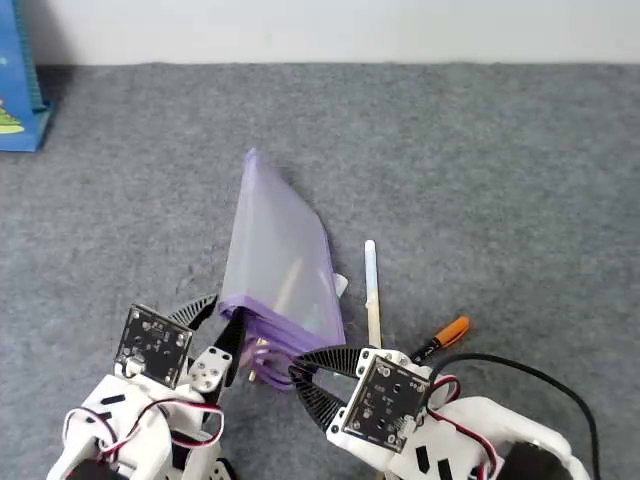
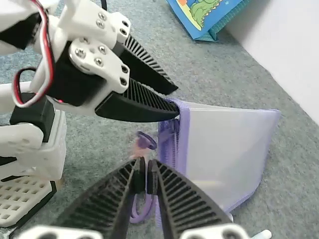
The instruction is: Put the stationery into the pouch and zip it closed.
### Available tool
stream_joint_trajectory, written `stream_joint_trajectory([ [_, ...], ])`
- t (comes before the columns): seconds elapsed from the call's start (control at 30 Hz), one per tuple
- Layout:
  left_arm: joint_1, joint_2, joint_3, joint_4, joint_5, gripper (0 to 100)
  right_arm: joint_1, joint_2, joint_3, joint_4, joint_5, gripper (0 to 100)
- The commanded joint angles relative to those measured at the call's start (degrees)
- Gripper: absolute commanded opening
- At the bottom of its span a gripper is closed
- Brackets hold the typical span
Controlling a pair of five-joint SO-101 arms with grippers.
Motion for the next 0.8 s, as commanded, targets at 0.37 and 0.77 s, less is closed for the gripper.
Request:
stream_joint_trajectory([
  [0.37,0.00,-0.18,-1.10,-2.64,0.88,1,3.74,1.01,-2.11,6.11,-8.00,1.3],
  [0.77,-19.43,-0.09,-2.42,-8.70,2.46,1,3.47,8.48,10.37,3.47,-18.11,12.0],
])
